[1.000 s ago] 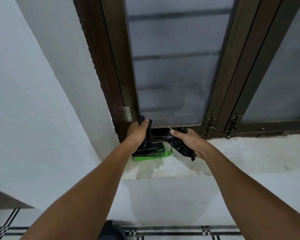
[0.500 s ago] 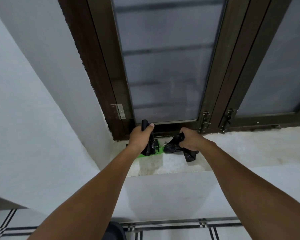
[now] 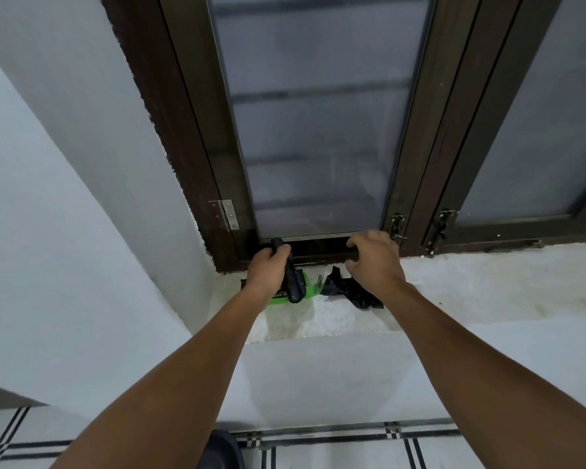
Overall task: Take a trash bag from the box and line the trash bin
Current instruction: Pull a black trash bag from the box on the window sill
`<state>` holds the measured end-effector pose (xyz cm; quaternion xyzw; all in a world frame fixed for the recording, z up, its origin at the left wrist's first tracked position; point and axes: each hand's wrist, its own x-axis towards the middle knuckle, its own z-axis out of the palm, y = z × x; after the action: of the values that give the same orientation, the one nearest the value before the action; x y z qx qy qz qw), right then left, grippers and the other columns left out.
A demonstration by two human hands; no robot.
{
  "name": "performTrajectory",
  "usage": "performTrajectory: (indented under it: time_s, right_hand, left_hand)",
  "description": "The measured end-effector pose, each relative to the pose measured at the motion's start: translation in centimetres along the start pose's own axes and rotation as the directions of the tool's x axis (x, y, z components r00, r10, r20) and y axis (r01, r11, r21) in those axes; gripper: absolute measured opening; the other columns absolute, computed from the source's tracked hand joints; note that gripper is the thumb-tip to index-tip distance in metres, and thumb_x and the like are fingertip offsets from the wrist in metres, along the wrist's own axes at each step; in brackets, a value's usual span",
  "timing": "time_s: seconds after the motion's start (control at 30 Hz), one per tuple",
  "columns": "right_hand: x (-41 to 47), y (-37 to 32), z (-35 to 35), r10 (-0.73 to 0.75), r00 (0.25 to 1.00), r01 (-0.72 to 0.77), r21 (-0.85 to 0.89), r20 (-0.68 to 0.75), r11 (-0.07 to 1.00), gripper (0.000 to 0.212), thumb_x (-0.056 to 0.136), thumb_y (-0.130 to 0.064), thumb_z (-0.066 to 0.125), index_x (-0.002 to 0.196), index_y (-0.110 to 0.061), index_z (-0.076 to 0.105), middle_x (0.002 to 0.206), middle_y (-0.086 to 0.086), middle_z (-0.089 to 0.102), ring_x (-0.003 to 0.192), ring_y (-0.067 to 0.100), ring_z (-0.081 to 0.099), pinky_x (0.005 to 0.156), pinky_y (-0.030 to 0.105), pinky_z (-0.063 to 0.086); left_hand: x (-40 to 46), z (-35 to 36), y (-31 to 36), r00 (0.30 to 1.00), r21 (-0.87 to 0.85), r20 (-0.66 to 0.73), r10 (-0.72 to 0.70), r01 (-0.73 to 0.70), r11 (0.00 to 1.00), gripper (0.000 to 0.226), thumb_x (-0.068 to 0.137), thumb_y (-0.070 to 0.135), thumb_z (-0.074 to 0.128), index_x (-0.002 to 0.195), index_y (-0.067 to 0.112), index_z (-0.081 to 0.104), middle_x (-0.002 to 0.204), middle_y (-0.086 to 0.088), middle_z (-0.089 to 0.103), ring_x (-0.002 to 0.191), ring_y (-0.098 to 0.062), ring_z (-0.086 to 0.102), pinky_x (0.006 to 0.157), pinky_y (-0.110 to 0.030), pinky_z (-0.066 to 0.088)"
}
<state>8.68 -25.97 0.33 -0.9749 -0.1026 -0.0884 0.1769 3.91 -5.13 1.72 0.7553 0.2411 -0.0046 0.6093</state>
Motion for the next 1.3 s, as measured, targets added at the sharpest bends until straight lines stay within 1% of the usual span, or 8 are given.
performTrajectory:
  time_s: [0.17, 0.33, 0.47, 0.63, 0.77, 0.93, 1.13, 1.3]
  right_hand:
    - [-0.1, -3.1, -0.1, -0.143, 0.976, 0.190, 0.318, -0.165, 0.929, 0.009, 0.092, -0.020, 0.067, 0.098, -0.014, 0.072, 0.100, 0.001, 0.064, 0.098, 0.019, 0.057, 0.082, 0.028, 0.043]
    - [0.5, -5.7, 0.4, 0.124, 0.960, -0.272, 0.743, 0.249, 0.611, 0.047, 0.083, -0.066, 0.066, 0.108, -0.026, 0.064, 0.120, -0.001, 0.063, 0.101, 0.016, 0.067, 0.095, 0.041, 0.057]
    - [0.2, -6.0, 0.1, 0.022, 0.794, -0.585, 0.753, 0.608, 0.301, 0.061, 0.087, -0.061, 0.068, 0.125, -0.015, 0.061, 0.120, 0.012, 0.068, 0.090, 0.028, 0.076, 0.075, 0.037, 0.064]
    - [0.0, -6.1, 0.1, 0.010, 0.800, -0.595, 0.790, 0.600, 0.147, 0.030, 0.095, -0.027, 0.072, 0.115, -0.005, 0.067, 0.098, 0.016, 0.070, 0.068, 0.019, 0.067, 0.060, 0.025, 0.058]
    - [0.1, -6.0, 0.7, 0.187, 0.874, -0.485, 0.827, 0.448, 0.286, 0.004, 0.095, -0.010, 0.070, 0.092, -0.012, 0.070, 0.101, 0.011, 0.067, 0.069, 0.018, 0.065, 0.060, 0.023, 0.059]
    - [0.3, -5.0, 1.1, 0.332, 0.931, -0.333, 0.728, 0.153, 0.599, 0.008, 0.098, -0.013, 0.065, 0.091, -0.014, 0.068, 0.097, 0.002, 0.066, 0.078, 0.017, 0.064, 0.073, 0.036, 0.059]
    - [0.6, -5.2, 0.2, 0.299, 0.954, -0.265, 0.560, 0.032, 0.785, 0.012, 0.100, -0.012, 0.061, 0.087, -0.014, 0.061, 0.090, 0.002, 0.059, 0.081, 0.019, 0.056, 0.068, 0.027, 0.040]
    - [0.8, -5.5, -0.1, 0.264, 0.962, -0.260, 0.523, 0.070, 0.812, 0.011, 0.100, -0.009, 0.057, 0.090, -0.013, 0.061, 0.092, 0.002, 0.057, 0.078, 0.019, 0.055, 0.062, 0.025, 0.039]
  left_hand:
    - [0.3, -0.2, -0.2, 0.996, -0.224, 0.074, -0.053, 0.068, 0.972, 0.020, 0.096, 0.033, 0.068, 0.102, 0.014, 0.065, 0.101, -0.011, 0.069, 0.086, -0.023, 0.070, 0.064, -0.030, 0.059]
    - [-0.1, -1.0, 0.3, 0.981, -0.498, 0.187, -0.059, 0.146, 0.855, 0.023, 0.094, 0.016, 0.072, 0.112, 0.010, 0.060, 0.109, -0.017, 0.070, 0.086, -0.026, 0.073, 0.062, -0.026, 0.060]
    - [-0.2, -1.8, 0.3, 0.974, -0.581, 0.224, 0.008, 0.127, 0.804, 0.014, 0.093, 0.012, 0.072, 0.098, 0.012, 0.059, 0.110, -0.019, 0.068, 0.082, -0.028, 0.075, 0.062, -0.027, 0.061]
    - [-0.5, -2.4, 0.0, 0.970, -0.497, 0.242, 0.018, 0.109, 0.861, 0.015, 0.093, 0.010, 0.072, 0.090, 0.011, 0.057, 0.104, -0.022, 0.070, 0.082, -0.031, 0.076, 0.064, -0.028, 0.063]
    - [-0.3, -2.4, -0.7, 0.993, 0.076, 0.028, 0.111, -0.113, 0.991, 0.027, 0.087, 0.024, 0.080, 0.081, 0.013, 0.056, 0.087, -0.006, 0.067, 0.077, -0.021, 0.068, 0.070, -0.034, 0.061]
    - [0.1, -3.8, -1.8, 0.936, 0.789, 0.161, 0.314, -0.313, 0.528, 0.052, 0.079, 0.048, 0.081, 0.123, 0.031, 0.058, 0.121, 0.005, 0.062, 0.113, -0.021, 0.057, 0.098, -0.043, 0.047]
    - [1.2, -4.2, -4.5, 0.956, 0.941, 0.171, 0.236, -0.230, 0.250, 0.054, 0.085, 0.029, 0.071, 0.136, 0.027, 0.053, 0.135, -0.004, 0.058, 0.126, -0.028, 0.049, 0.103, -0.042, 0.043]
    - [1.3, -4.9, -4.2, 0.949, 0.828, 0.128, 0.287, -0.262, 0.496, 0.053, 0.081, 0.025, 0.075, 0.129, 0.026, 0.054, 0.124, -0.003, 0.059, 0.115, -0.028, 0.052, 0.090, -0.037, 0.051]
